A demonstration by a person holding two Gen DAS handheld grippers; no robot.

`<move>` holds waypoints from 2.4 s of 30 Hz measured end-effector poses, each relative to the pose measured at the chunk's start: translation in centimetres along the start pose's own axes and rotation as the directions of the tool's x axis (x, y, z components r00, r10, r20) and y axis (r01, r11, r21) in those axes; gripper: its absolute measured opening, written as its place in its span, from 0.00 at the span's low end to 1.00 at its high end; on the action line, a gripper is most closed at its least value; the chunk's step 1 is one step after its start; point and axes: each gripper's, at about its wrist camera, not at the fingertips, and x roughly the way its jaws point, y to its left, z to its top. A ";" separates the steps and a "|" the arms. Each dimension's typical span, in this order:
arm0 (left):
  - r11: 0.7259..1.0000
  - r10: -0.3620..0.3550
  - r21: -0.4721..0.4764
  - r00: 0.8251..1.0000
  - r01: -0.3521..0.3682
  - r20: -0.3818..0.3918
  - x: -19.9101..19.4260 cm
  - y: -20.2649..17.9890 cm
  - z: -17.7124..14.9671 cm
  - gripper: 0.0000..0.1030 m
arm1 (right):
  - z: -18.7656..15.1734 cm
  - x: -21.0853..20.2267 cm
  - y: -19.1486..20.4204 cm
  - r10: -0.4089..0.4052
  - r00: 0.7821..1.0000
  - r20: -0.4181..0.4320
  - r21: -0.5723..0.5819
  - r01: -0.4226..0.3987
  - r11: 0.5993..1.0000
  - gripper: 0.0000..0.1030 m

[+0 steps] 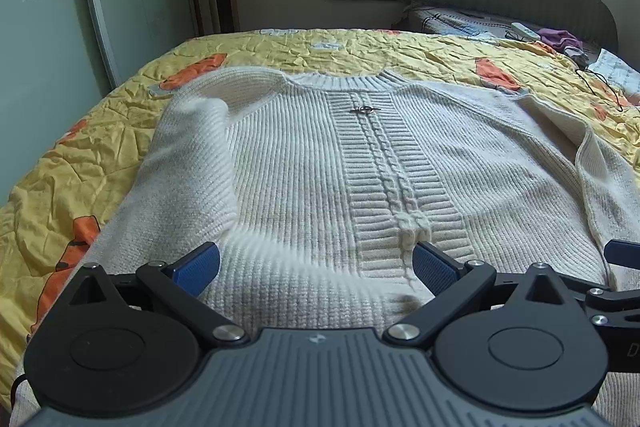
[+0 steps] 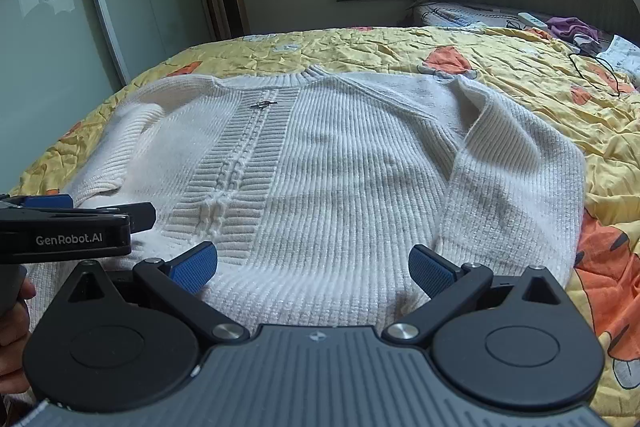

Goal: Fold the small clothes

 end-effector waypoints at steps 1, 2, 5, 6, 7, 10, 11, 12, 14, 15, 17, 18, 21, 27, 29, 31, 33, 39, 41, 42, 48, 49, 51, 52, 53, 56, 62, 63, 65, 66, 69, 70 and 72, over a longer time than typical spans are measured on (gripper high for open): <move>1.000 0.006 0.005 1.000 -0.006 0.008 -0.1 -0.1 0.0 1.00 | 0.0 0.0 0.0 0.001 1.000 -0.001 0.002 -0.001 1.000 1.00; 1.000 0.012 0.012 1.000 -0.012 0.015 -0.2 -0.1 0.0 1.00 | 0.1 0.0 0.0 0.002 1.000 -0.004 0.002 -0.002 1.000 1.00; 0.999 0.017 0.029 1.000 -0.017 0.026 -0.4 -0.4 0.0 1.00 | 0.1 0.1 -0.1 0.002 1.000 -0.004 0.003 -0.002 1.000 1.00; 0.999 0.014 0.029 1.000 -0.015 0.025 -0.4 -0.4 0.0 1.00 | 0.1 0.1 0.0 0.002 1.000 -0.004 0.003 -0.002 1.000 1.00; 1.000 0.010 0.024 1.000 -0.011 0.022 -0.3 -0.4 0.0 1.00 | 0.1 0.1 0.0 0.003 1.000 -0.004 0.003 -0.003 1.000 1.00; 1.000 -0.007 0.002 1.000 0.007 0.012 -0.1 0.0 0.0 1.00 | 0.1 0.2 0.0 0.004 1.000 -0.007 0.005 -0.004 1.000 1.00; 1.000 -0.014 -0.008 1.000 0.014 0.013 -0.1 0.2 0.1 1.00 | 0.1 0.2 0.0 0.005 1.000 -0.008 0.006 -0.005 1.000 1.00; 1.000 -0.022 -0.017 1.000 0.022 0.013 0.0 0.4 0.2 1.00 | 0.1 0.2 0.0 0.006 1.000 -0.008 0.007 -0.006 1.000 1.00; 0.998 -0.048 -0.031 0.999 0.049 0.023 0.0 0.8 0.6 1.00 | 0.0 0.2 0.0 0.006 1.000 -0.008 0.011 -0.006 1.000 1.00; 0.998 -0.059 -0.034 0.998 0.060 0.036 0.1 0.9 0.9 1.00 | 0.0 0.2 0.0 0.007 1.000 -0.008 0.012 -0.007 1.000 1.00; 0.997 -0.075 -0.027 0.995 0.077 0.057 0.9 1.0 1.9 1.00 | 0.0 0.2 0.0 0.008 1.000 -0.010 0.015 -0.008 1.000 1.00; 0.996 -0.080 -0.024 0.995 0.082 0.058 1.5 1.0 2.4 1.00 | 0.0 0.3 0.0 0.009 1.000 -0.014 0.015 -0.009 1.000 1.00; 0.996 -0.081 -0.020 0.997 0.082 0.015 4.2 1.1 3.9 1.00 | -0.1 0.2 0.0 0.010 1.000 -0.013 0.012 -0.010 1.000 1.00; 0.999 0.032 0.011 0.999 -0.032 -0.039 7.1 2.9 4.4 1.00 | -0.1 0.3 -0.3 0.010 1.000 -0.015 0.020 -0.009 1.000 1.00; 0.997 0.072 0.019 0.997 -0.071 -0.028 7.2 4.0 4.4 1.00 | -0.2 0.3 -0.3 0.011 1.000 -0.017 0.020 -0.010 1.000 1.00; 0.992 0.123 0.020 0.992 -0.123 -0.015 7.5 5.4 4.4 1.00 | -0.2 0.4 -0.2 0.011 1.000 -0.018 0.018 -0.011 1.000 1.00; 0.982 0.189 0.017 0.982 -0.189 0.005 7.9 6.6 4.5 1.00 | -0.3 0.4 -0.1 0.015 1.000 -0.019 0.014 -0.015 1.000 1.00; 0.968 0.193 -0.146 0.978 -0.202 -0.074 8.3 11.8 4.7 1.00 | -0.2 0.4 0.0 0.016 1.000 -0.021 0.011 -0.016 1.000 1.00; 0.969 0.131 -0.201 0.988 -0.145 -0.077 6.9 12.7 4.4 1.00 | -0.3 0.5 0.0 0.015 1.000 -0.023 0.015 -0.014 1.000 1.00; 0.969 0.119 -0.210 0.990 -0.133 -0.075 6.3 12.8 4.2 1.00 | -0.3 0.5 0.0 0.015 1.000 -0.024 0.014 -0.015 1.000 1.00; 0.985 0.091 -0.138 0.994 -0.099 -0.063 2.7 12.3 2.6 1.00 | -0.3 0.5 0.1 0.019 1.000 -0.023 0.006 -0.019 1.000 1.00; 0.988 0.095 -0.119 0.993 -0.102 -0.064 2.2 12.2 2.3 1.00 | -0.3 0.5 0.1 0.019 1.000 -0.023 0.006 -0.019 1.000 1.00; 0.991 0.094 -0.089 0.993 -0.099 -0.066 1.2 11.9 1.6 1.00 | -0.4 0.5 0.1 0.022 0.999 -0.024 0.007 -0.022 1.000 1.00; 0.993 0.093 -0.070 0.993 -0.097 -0.069 0.7 11.9 1.2 1.00 | -0.4 0.6 0.1 0.023 0.999 -0.025 0.006 -0.023 1.000 1.00; 0.994 0.099 -0.047 0.992 -0.103 -0.072 0.4 11.7 0.8 1.00 | -0.4 0.6 0.2 0.024 0.999 -0.026 0.005 -0.024 1.000 1.00; 0.986 0.166 0.022 0.984 -0.165 -0.067 0.0 11.3 -0.4 1.00 | -0.4 0.6 0.3 0.024 0.999 -0.028 -0.002 -0.024 1.000 1.00; 0.958 0.284 0.061 0.955 -0.280 -0.081 1.2 12.8 -1.4 1.00 | -0.3 0.7 0.4 0.023 0.999 -0.031 -0.003 -0.023 1.000 1.00; 0.959 0.281 0.052 0.955 -0.278 -0.091 1.5 13.2 -1.3 1.00 | -0.3 0.7 0.5 0.023 0.999 -0.031 -0.004 -0.023 1.000 1.00; 0.959 0.284 0.054 0.952 -0.280 -0.116 2.3 13.3 -1.5 1.00 | -0.3 0.8 0.5 0.023 0.999 -0.032 -0.006 -0.024 1.000 1.00; 0.958 0.287 0.063 0.950 -0.281 -0.124 2.5 13.1 -1.6 1.00 | -0.4 0.8 0.5 0.024 0.999 -0.032 -0.006 -0.024 1.000 1.00; 0.958 0.281 0.102 0.952 -0.269 -0.119 2.7 12.2 -2.0 1.00 | -0.4 0.8 0.5 0.025 0.999 -0.032 -0.004 -0.025 1.000 1.00; 0.952 0.299 0.110 0.948 -0.287 -0.111 2.8 12.1 -2.0 1.00 | -0.4 0.8 0.5 0.025 0.999 -0.032 -0.004 -0.025 1.000 1.00; 0.944 0.326 0.094 0.939 -0.317 -0.111 3.1 12.6 -1.9 1.00 | -0.4 0.8 0.5 0.025 0.999 -0.032 -0.006 -0.026 1.000 1.00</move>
